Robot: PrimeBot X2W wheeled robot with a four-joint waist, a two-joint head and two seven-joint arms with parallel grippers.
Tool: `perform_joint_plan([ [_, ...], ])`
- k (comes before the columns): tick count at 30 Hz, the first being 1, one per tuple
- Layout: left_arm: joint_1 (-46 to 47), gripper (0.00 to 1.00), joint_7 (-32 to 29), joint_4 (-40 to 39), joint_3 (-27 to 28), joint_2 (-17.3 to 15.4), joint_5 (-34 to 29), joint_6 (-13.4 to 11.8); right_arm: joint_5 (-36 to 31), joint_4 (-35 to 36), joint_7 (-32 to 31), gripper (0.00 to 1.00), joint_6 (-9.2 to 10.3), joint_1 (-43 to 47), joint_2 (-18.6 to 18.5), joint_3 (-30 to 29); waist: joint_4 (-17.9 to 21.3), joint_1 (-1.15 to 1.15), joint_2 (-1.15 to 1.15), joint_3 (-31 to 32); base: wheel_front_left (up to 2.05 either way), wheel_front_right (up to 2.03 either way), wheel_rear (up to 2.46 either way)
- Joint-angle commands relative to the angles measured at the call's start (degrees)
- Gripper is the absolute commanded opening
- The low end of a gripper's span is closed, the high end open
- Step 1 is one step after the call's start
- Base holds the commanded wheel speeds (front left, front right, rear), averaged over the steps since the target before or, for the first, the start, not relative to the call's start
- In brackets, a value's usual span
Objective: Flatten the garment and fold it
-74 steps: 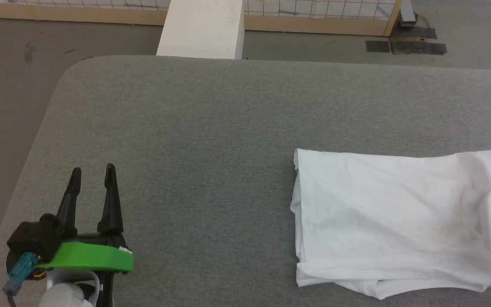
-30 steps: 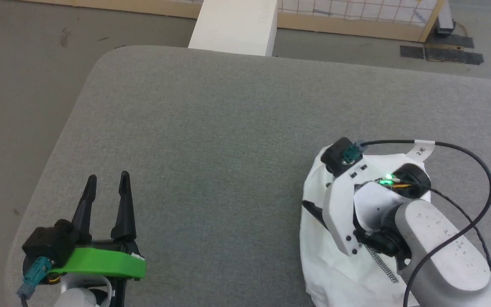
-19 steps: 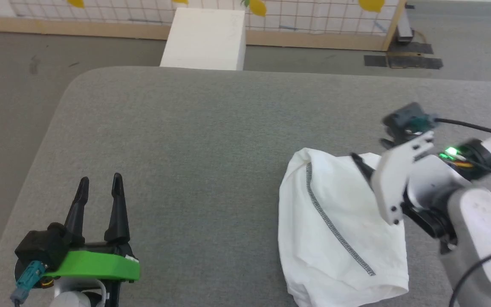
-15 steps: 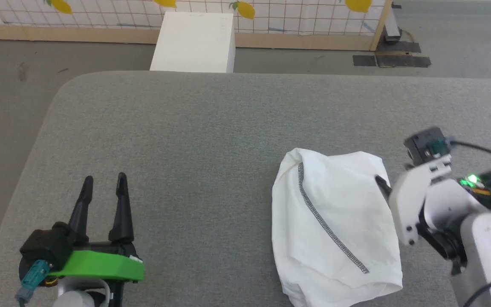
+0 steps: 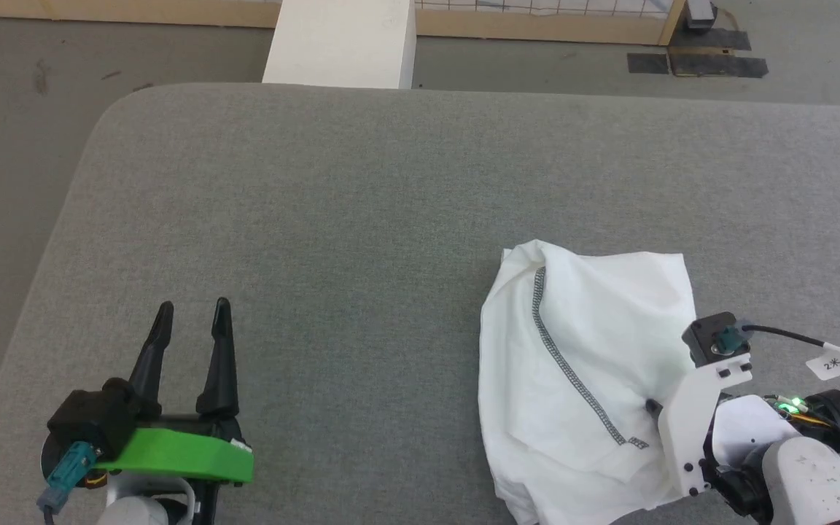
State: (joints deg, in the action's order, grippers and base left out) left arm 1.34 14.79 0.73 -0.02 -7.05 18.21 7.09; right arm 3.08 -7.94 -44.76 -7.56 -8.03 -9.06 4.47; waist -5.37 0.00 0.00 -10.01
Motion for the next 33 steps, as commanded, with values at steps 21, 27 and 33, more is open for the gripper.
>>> perform_joint_plan([
  [21, -1.47, 1.0, 0.21, -7.4, 7.01, -2.25, 1.31, -0.38, 11.57, -6.39, -0.96, 0.0, 0.08, -20.33, -11.91, 17.44, 24.0, 0.0, 0.0, -8.38, 0.0, 0.0, 0.0],
  [27, 0.91, 1.0, -0.7, -10.1, 6.96, -4.67, 0.95, -0.26, 10.54, -12.01, 1.35, 0.0, 0.08, -26.94, -15.52, 14.98, 27.38, 0.0, 0.0, -13.98, 0.0, 0.0, 0.0],
  [33, 3.29, 1.0, -3.07, -13.37, 6.63, -7.43, 0.69, -0.15, 7.74, -15.32, 3.92, 0.0, 0.08, -30.89, -20.04, 8.35, 25.93, 0.0, 0.0, -20.02, 0.0, 0.0, 0.0],
])
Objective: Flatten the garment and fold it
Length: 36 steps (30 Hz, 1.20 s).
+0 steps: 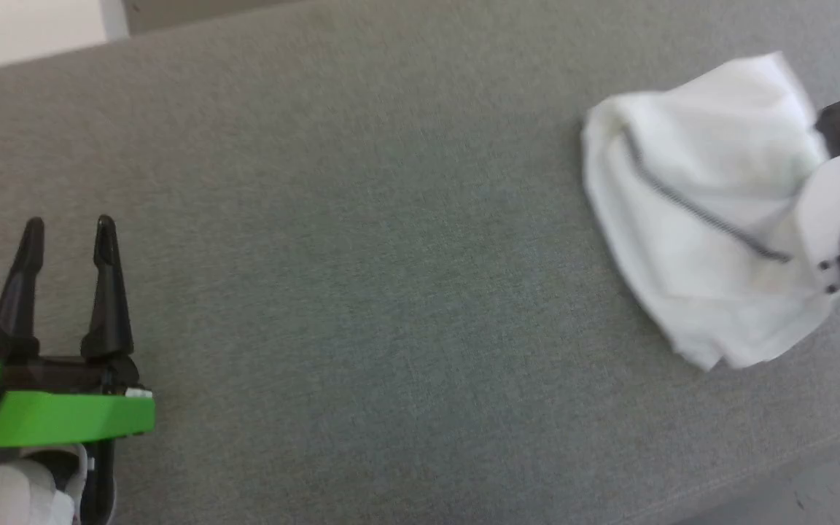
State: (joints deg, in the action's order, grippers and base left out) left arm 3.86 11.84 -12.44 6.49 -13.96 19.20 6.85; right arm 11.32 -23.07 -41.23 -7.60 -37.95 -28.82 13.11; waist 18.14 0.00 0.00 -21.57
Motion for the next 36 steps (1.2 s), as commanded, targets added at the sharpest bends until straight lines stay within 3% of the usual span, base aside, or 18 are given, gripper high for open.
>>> perform_joint_plan([
  [1, 1.0, 1.0, -0.52, -0.83, 0.16, -0.95, -0.34, 0.1, -1.05, -0.46, 0.53, 0.0, 0.11, -1.29, -1.08, -1.63, 1.9, 0.0, 0.0, -9.6, 0.0, 0.0, 0.0],
  [7, 1.86, 1.0, -1.33, -3.73, 1.96, -3.06, 0.08, -0.11, -7.39, -2.06, 0.69, 0.0, 0.11, -3.06, -4.73, -13.07, -1.44, 0.0, 0.0, -14.69, 0.0, 0.0, 0.0],
  [16, 1.28, 1.0, -1.05, -5.76, 3.23, -3.63, 0.97, -0.55, -16.81, 0.07, 0.74, 0.0, 0.11, -4.61, -3.35, -27.7, -4.14, 0.0, 0.0, -17.87, 0.0, 0.0, 0.0],
  [17, 1.35, 1.0, -0.97, -5.83, 3.25, -3.62, 1.0, -0.63, -18.12, -0.04, 0.33, 0.08, 0.11, -4.66, -3.02, -29.0, -4.35, 0.0, 0.0, -17.95, 0.0, 0.0, 0.0],
  [18, 1.35, 1.0, -0.93, -5.85, 3.27, -3.65, 0.99, -0.69, -18.79, -0.26, -0.36, 0.7, 0.11, -4.78, -2.56, -29.93, -4.43, 0.0, 0.0, -17.97, 0.0, 0.0, 0.0],
  [19, 1.35, 1.0, -0.86, -5.88, 3.37, -3.63, 1.03, -0.82, -19.68, -0.26, -0.85, 1.0, 0.11, -5.06, -1.94, -31.43, -4.47, 0.0, 0.0, -17.95, 0.0, 0.0, 0.0],
  [27, 0.89, 1.0, 0.14, -3.87, 2.91, -2.78, 1.11, -1.29, -24.89, 1.66, 0.49, 1.0, 0.11, -6.75, 1.31, -35.79, -4.57, 0.0, 0.0, -13.22, 0.0, 0.0, 0.0],
  [32, 0.28, 1.0, 1.1, -0.97, 2.22, -1.41, 1.28, -1.52, -21.8, 5.24, 9.08, 1.0, 0.11, -10.49, 3.56, -33.27, -5.27, 0.0, 0.0, -6.54, 0.0, 0.0, 0.0],
  [36, -0.25, 1.0, 1.9, 2.28, 1.29, 0.41, 0.91, -2.2, -14.39, 8.15, 18.54, 1.0, 0.11, -13.41, 7.56, -27.99, -7.29, 0.0, 0.0, 1.3, 0.0, 0.0, 0.0],
])
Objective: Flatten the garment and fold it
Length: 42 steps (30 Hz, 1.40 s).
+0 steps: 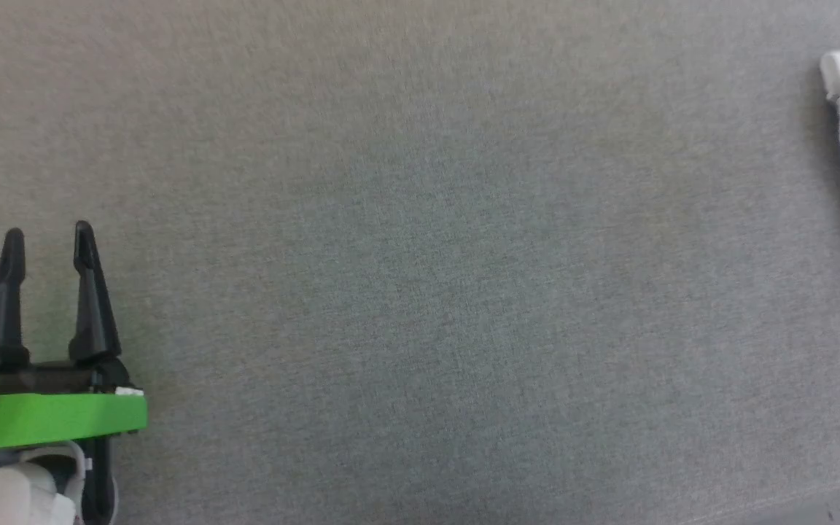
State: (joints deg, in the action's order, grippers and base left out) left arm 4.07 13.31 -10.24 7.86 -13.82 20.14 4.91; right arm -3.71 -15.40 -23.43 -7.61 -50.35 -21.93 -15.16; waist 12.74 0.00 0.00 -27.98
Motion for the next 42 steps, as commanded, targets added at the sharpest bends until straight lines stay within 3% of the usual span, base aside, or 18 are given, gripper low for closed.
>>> perform_joint_plan([
  [1, -0.43, 1.0, 0.56, 0.54, -0.34, 0.65, -0.15, -0.37, 1.7, 1.15, 2.39, 1.0, 0.12, -1.25, 1.51, 1.12, -2.4, 0.0, 0.0, 8.94, 0.0, 0.0, 0.0],
  [10, 1.07, 1.0, 1.35, 5.13, -2.56, 5.13, -0.13, -1.4, 11.02, 7.84, 21.15, 1.0, 0.12, 4.07, 9.38, 9.12, -9.91, 0.0, 0.0, 18.41, 0.0, 0.0, 0.0],
  [19, 1.22, 1.0, 1.45, 9.27, -3.62, 6.8, -0.58, -2.62, 12.26, 10.71, 34.76, 1.0, 0.12, 15.79, 18.16, 8.24, -15.88, 0.0, 0.0, 24.39, 0.0, 0.0, 0.0],
  [32, 0.54, 1.0, 1.21, 13.86, -6.52, 7.46, -3.04, -4.32, 19.24, 10.1, 38.4, 1.0, 0.12, 37.01, 19.04, 10.01, -17.87, 0.0, 0.0, 28.9, 0.0, 0.0, 0.0],
  [42, -0.51, 1.0, 1.13, 19.49, -11.12, 7.36, -7.15, -4.65, 16.01, 11.97, 38.42, 1.0, 0.12, 47.34, 19.05, 8.16, -18.57, 0.0, 0.0, 30.15, 0.0, 0.0, 0.0],
])
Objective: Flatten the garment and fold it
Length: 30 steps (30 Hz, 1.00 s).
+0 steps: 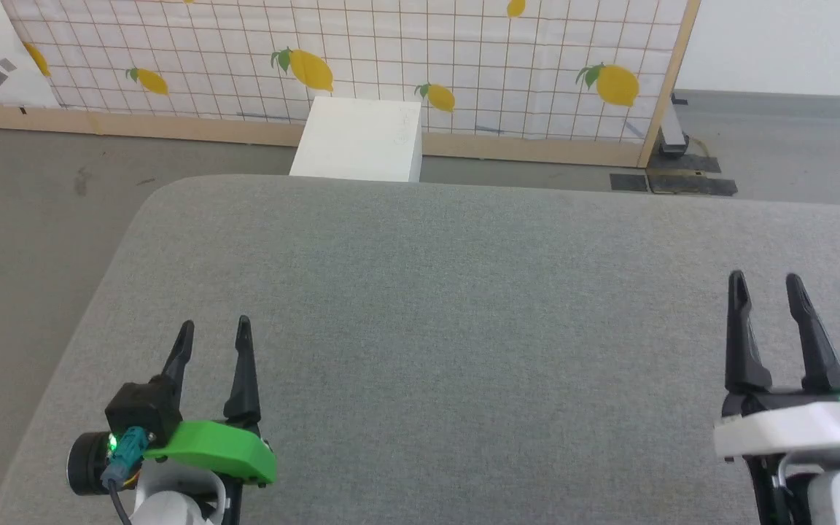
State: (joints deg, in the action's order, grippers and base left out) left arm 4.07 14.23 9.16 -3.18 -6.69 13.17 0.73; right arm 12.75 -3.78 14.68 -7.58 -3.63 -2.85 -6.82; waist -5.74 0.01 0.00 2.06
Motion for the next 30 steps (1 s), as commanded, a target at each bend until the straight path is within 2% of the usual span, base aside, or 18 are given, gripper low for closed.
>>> perform_joint_plan([
  [1, -0.61, 1.0, 0.28, 0.51, -0.21, 0.38, -0.15, -0.56, -0.93, 0.56, 0.31, 1.0, 0.09, 1.49, -0.03, -0.44, -0.08, -0.01, 0.0, 0.15, 0.0, 0.0, 0.0],
  [12, -2.22, 1.0, 0.69, 3.35, -1.0, 1.89, 0.67, -1.07, -1.31, -0.85, 0.31, 1.0, 0.09, 6.56, -0.03, 1.04, 0.91, -0.01, 0.0, 0.24, 0.0, 0.0, 0.0],
  [21, -2.5, 1.0, 0.74, 5.77, -2.5, 2.09, 0.66, 0.34, -0.22, -2.39, 0.31, 1.0, 0.09, 6.89, -0.03, 2.33, 1.26, -0.01, 0.0, 0.12, 0.0, 0.0, 0.0],
  [22, -2.23, 0.0, 0.25, 5.74, -2.52, 1.78, 0.35, 0.13, -0.58, -2.36, 0.03, 0.0, 0.0, 6.3, -0.02, 2.26, 1.27, -0.01, 0.0, 0.12, 0.0, 0.0, 0.0],
  [30, -2.26, 0.0, -0.28, 5.45, -2.57, 1.8, 0.05, 0.13, -0.82, -2.27, -0.32, 0.0, 0.0, 6.23, -0.02, 2.34, 1.39, -0.01, 0.0, 0.06, 0.0, 0.0, 0.0],
])
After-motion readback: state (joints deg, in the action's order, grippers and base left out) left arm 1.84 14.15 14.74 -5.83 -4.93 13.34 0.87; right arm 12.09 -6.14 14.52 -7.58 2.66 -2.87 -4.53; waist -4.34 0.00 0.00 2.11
